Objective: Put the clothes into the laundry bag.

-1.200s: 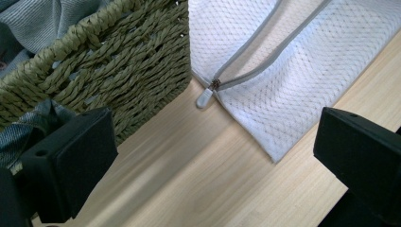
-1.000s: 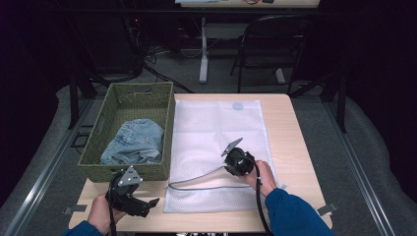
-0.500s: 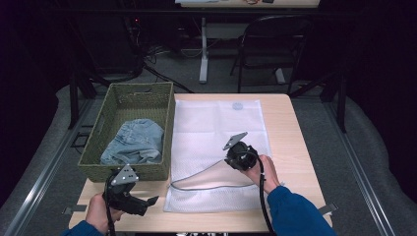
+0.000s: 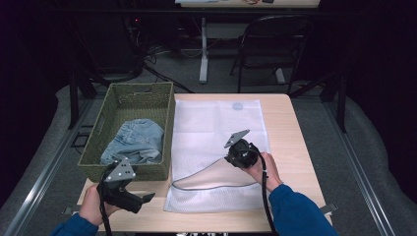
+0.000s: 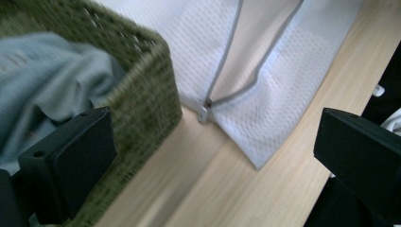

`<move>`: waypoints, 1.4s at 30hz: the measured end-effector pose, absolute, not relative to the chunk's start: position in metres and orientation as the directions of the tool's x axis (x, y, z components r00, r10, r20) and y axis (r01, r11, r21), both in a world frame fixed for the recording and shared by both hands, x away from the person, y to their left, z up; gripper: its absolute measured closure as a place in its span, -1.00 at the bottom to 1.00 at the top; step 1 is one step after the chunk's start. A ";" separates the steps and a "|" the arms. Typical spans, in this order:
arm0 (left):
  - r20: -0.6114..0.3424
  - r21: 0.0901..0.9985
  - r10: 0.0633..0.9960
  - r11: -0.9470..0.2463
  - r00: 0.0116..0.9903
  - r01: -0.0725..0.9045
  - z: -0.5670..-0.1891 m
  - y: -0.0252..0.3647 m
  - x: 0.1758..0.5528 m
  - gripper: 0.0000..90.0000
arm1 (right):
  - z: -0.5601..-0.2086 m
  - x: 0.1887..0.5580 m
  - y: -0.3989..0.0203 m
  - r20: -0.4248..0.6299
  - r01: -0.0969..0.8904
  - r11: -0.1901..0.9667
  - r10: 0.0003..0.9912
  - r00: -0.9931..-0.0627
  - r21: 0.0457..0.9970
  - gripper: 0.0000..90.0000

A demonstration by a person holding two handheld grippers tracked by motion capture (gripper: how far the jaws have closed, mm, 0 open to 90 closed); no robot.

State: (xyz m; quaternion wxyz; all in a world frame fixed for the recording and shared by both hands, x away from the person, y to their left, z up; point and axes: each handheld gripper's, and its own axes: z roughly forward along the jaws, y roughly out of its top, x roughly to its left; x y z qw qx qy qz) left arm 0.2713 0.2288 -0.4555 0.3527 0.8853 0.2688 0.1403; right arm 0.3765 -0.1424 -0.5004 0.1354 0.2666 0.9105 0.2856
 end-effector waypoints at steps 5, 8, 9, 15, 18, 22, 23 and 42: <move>0.155 0.674 0.541 -0.669 0.827 0.312 -0.432 0.236 0.291 -1.00 | -0.501 0.378 -0.144 -0.096 0.400 0.700 0.554 -0.827 0.592 0.96; 0.172 0.658 0.543 -0.684 0.822 0.314 -0.422 0.241 0.308 -1.00 | -0.501 0.377 -0.143 -0.094 0.405 0.697 0.559 -0.824 0.591 0.96; 0.172 0.640 0.539 -0.698 0.824 0.322 -0.420 0.242 0.315 -1.00 | -0.501 0.377 -0.143 -0.096 0.401 0.699 0.556 -0.826 0.592 0.96; 0.148 0.567 0.514 -0.744 0.845 0.353 -0.413 0.247 0.354 -1.00 | -0.502 0.378 -0.143 -0.096 0.403 0.701 0.555 -0.826 0.588 0.96; 0.145 0.546 0.509 -0.756 0.849 0.360 -0.412 0.246 0.370 -1.00 | -0.503 0.378 -0.143 -0.094 0.405 0.702 0.556 -0.826 0.586 0.96; 0.171 0.497 0.472 -0.799 0.865 0.338 -0.413 0.242 0.387 -1.00 | -0.504 0.378 -0.144 -0.096 0.404 0.704 0.555 -0.827 0.584 0.96; 0.179 0.483 0.467 -0.809 0.866 0.336 -0.415 0.241 0.391 -1.00 | -0.504 0.378 -0.144 -0.094 0.404 0.702 0.554 -0.827 0.586 0.96; 0.117 0.295 0.409 -0.884 0.905 0.361 -0.467 0.226 0.438 -1.00 | -0.505 0.379 -0.144 -0.095 0.405 0.710 0.551 -0.829 0.576 0.95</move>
